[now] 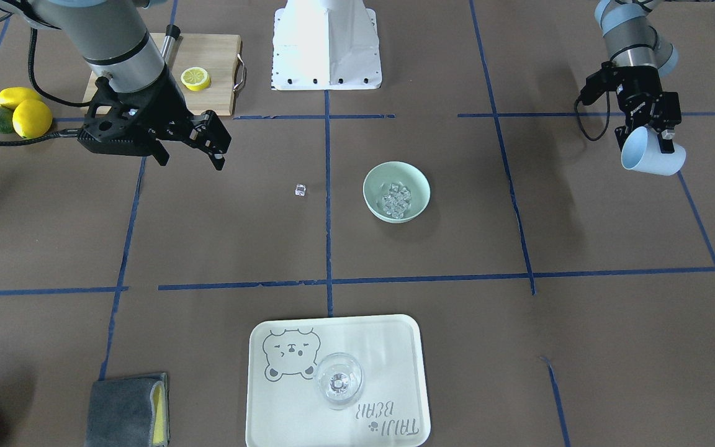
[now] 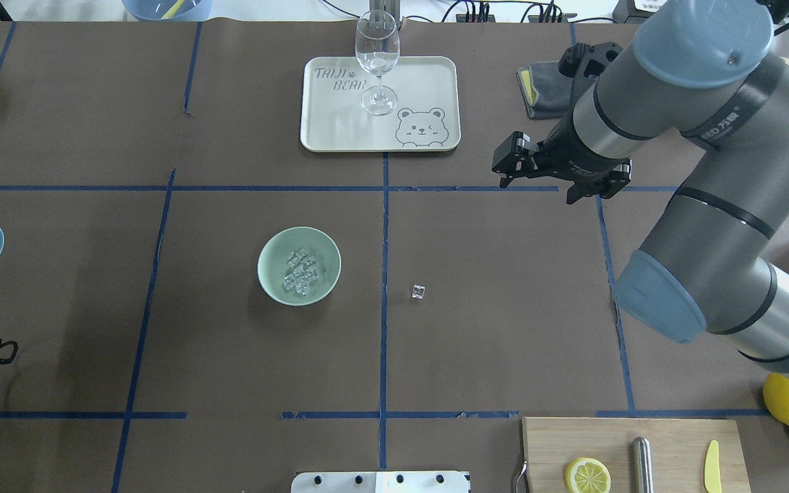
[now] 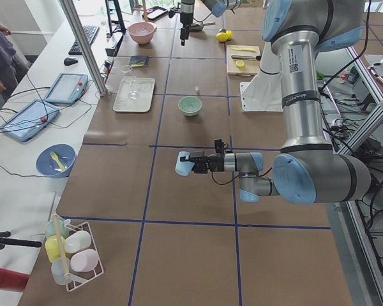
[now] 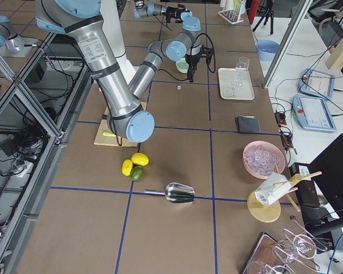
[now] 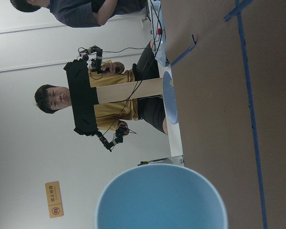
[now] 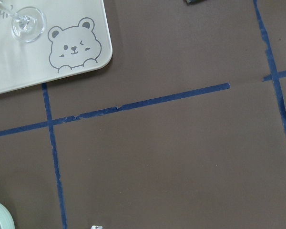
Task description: Pour ice into bowl
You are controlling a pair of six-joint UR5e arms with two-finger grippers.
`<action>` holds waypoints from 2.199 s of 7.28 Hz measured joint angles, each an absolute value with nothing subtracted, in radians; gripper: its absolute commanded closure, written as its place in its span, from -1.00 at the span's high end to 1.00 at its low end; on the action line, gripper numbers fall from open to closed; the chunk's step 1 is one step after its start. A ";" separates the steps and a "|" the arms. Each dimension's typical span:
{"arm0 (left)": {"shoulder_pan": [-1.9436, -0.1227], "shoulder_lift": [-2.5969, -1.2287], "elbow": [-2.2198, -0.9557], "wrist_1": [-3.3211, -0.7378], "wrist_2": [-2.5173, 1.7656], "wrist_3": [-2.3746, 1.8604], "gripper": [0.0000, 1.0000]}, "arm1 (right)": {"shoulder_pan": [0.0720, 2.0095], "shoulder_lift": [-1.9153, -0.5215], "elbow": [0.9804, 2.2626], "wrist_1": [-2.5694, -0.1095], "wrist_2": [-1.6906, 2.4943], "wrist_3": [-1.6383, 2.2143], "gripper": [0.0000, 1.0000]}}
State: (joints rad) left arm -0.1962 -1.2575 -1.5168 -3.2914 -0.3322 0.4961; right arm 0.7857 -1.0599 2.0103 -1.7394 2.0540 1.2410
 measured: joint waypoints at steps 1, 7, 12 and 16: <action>-0.195 -1.260 -1.507 -3.314 -0.354 0.424 -1.00 | 0.788 -1.059 2.010 -1.739 2.054 1.241 1.00; -0.195 -1.264 -1.502 -3.376 -0.466 -0.113 -1.00 | 0.794 -1.055 2.011 -1.741 2.056 1.239 1.00; -0.193 -1.264 -1.487 -3.411 -0.483 -0.613 -1.00 | 0.797 -1.055 2.011 -1.741 2.056 1.239 1.00; -0.192 -1.263 -1.434 -3.428 -0.476 -0.810 -1.00 | 0.798 -1.056 2.010 -1.741 2.057 1.240 1.00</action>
